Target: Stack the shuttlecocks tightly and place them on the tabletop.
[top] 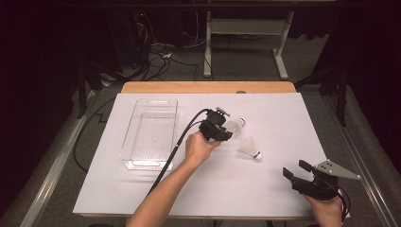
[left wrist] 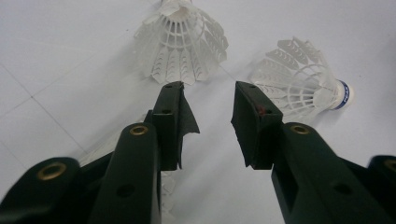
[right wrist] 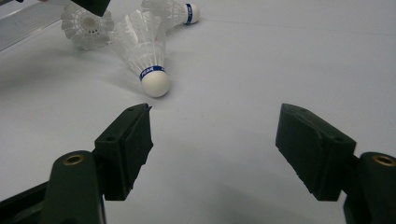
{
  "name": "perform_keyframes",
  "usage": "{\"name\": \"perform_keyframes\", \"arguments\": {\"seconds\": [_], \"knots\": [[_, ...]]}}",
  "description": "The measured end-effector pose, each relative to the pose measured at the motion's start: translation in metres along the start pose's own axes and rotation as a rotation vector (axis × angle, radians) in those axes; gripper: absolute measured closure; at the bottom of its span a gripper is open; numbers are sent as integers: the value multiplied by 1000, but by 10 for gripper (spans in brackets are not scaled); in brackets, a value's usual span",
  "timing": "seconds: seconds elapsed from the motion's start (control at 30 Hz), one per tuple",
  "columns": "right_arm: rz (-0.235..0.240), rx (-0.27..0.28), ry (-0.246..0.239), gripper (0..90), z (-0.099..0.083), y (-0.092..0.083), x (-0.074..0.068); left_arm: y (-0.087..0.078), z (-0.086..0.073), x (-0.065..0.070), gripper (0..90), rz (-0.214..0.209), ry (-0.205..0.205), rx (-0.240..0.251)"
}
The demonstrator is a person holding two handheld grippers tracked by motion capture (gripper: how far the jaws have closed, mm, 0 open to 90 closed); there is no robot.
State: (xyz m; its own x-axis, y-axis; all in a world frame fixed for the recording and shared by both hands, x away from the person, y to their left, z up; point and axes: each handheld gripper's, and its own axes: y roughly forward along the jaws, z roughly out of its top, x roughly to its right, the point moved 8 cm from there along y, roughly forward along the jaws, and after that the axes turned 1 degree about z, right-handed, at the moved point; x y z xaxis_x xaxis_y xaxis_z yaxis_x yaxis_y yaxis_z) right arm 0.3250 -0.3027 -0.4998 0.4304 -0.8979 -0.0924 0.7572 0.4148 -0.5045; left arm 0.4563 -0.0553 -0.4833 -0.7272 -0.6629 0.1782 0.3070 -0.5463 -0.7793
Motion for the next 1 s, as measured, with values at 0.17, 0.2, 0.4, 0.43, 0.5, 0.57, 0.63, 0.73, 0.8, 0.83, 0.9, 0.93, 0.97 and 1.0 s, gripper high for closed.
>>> {"name": "perform_keyframes", "arguments": {"seconds": [0.17, 0.2, 0.4, 0.43, 0.5, 0.57, 0.63, 0.73, 0.8, 0.83, 0.9, 0.93, 0.97, 1.0], "knots": [[0, 0, 0, 273, 0, 0, 0, -2, 0, 3, 612, -4, 4, 4], [0, 0, 0, 273, 0, 0, 0, -3, 0, 3, 610, -7, 5, 3], [0, 0, 1, 273, 0, 0, 0, -5, -2, 5, 595, -15, 6, 4], [0, -1, 1, 274, 0, 0, 0, -6, -3, 5, 593, -17, 9, 5], [-1, -1, 1, 273, 0, 0, 0, -7, -3, 6, 589, -20, 9, 6], [-1, 0, 0, 274, 0, 0, 0, -8, -4, 8, 587, -24, 9, 11], [0, -1, 1, 273, 0, 0, 0, -11, -5, 8, 587, -22, 18, 15], [-1, -2, 1, 273, 0, 0, 0, -14, -7, 10, 587, -28, 18, 24], [-2, -1, 2, 273, 0, 0, 0, -15, -9, 11, 587, -33, 20, 24], [-3, -1, 2, 273, 0, 0, 0, -17, -9, 11, 585, -36, 22, 26], [-2, -2, 1, 273, 0, 0, 0, -20, -10, 13, 578, -37, 20, 40], [-2, -1, 2, 273, 0, 0, 0, -21, -12, 13, 574, -36, 29, 35], [-3, -2, 2, 273, 0, 0, 0, -23, -13, 14, 573, -39, 28, 41], [-3, -2, 2, 274, 0, 0, 0, -24, -14, 15, 572, -39, 32, 44]]}}
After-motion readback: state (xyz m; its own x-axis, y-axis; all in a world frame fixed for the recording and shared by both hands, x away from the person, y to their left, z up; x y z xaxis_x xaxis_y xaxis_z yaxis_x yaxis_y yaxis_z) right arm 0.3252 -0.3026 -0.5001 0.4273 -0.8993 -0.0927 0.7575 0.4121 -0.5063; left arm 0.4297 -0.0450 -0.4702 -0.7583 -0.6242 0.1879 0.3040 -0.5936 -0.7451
